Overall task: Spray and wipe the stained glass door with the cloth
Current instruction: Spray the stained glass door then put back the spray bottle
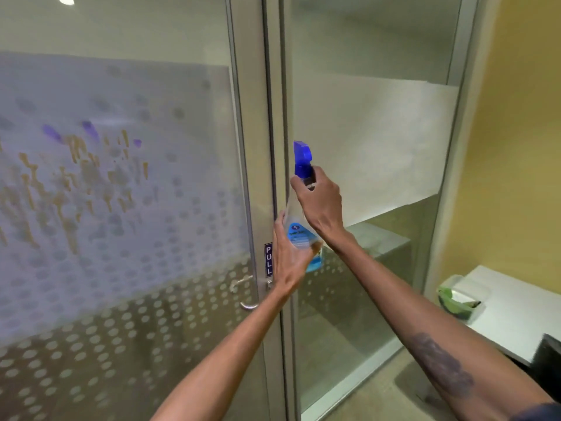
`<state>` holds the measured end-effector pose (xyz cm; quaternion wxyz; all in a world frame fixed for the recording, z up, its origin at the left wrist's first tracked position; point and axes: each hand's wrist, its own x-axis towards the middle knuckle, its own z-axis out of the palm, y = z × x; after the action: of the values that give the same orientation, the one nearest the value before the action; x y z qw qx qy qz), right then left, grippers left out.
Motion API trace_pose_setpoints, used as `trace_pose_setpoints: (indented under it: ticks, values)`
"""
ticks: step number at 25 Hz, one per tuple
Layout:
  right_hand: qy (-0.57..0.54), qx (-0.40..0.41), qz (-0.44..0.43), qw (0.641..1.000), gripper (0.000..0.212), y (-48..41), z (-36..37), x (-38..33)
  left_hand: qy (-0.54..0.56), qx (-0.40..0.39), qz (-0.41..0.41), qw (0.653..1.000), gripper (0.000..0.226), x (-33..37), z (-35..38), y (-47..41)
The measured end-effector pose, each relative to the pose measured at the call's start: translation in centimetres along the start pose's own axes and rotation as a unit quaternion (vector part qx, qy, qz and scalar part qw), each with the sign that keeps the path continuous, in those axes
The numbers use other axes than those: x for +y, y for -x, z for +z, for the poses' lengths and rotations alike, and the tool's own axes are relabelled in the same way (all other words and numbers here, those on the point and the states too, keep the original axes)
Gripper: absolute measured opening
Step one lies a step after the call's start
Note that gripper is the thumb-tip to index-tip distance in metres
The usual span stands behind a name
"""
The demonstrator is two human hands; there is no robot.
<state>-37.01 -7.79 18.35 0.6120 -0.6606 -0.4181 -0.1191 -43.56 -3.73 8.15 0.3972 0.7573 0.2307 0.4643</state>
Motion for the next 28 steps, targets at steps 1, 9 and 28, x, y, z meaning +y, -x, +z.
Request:
trace_pose_setpoints:
  ticks: [1,9,28]
  values:
    - [0.006,-0.003,0.005,1.000,0.017,-0.6,-1.7,1.4,0.002,-0.015,0.003,1.000,0.118,0.2,2.0,-0.1]
    - [0.052,0.025,0.049,0.997,0.022,-4.3,-13.2,11.4,-0.011,-0.174,-0.001,0.985,0.081,1.5,15.7,-2.2]
    - [0.222,0.176,0.208,0.936,0.028,-16.1,-36.1,46.9,-0.069,-0.412,0.061,0.906,0.054,-3.5,57.4,-12.3]
